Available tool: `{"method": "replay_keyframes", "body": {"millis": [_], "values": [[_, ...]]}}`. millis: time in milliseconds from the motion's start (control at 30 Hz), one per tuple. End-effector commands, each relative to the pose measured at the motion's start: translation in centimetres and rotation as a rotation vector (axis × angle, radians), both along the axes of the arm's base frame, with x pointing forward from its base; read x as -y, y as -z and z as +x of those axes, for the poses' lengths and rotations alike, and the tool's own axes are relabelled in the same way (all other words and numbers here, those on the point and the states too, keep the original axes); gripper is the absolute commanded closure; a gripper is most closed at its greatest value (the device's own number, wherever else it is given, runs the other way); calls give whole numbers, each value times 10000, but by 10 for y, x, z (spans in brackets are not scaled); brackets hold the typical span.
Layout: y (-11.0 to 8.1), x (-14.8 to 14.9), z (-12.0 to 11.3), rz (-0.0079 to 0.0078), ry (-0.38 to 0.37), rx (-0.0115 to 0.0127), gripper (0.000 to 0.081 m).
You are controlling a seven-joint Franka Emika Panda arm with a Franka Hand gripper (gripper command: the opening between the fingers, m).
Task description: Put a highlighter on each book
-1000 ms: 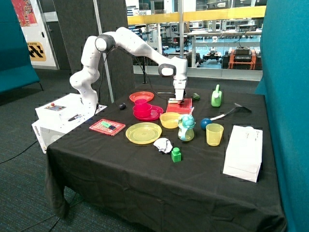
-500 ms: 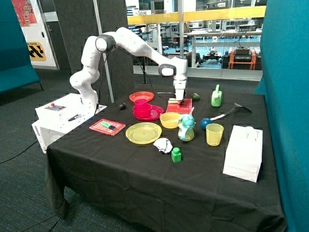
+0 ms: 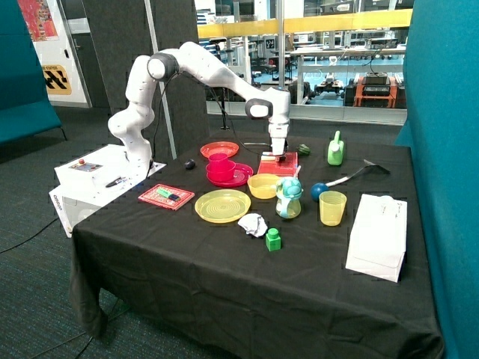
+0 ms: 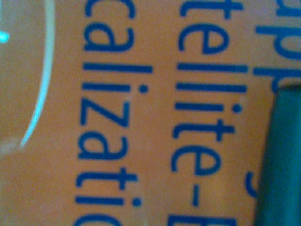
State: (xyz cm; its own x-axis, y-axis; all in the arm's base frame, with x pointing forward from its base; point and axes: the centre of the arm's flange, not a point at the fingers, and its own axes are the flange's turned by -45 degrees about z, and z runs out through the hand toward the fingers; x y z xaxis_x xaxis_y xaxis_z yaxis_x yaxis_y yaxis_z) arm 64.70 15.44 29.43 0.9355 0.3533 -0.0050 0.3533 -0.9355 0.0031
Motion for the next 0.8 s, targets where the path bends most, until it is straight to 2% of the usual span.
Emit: {"method": "replay_keyframes", "body": {"millis": [0, 233, 767], "values": [[-8, 6, -4, 47, -72, 36, 130], [-33, 14, -13, 47, -303, 36, 229], [-82, 43, -40, 48, -602, 35, 367]]}}
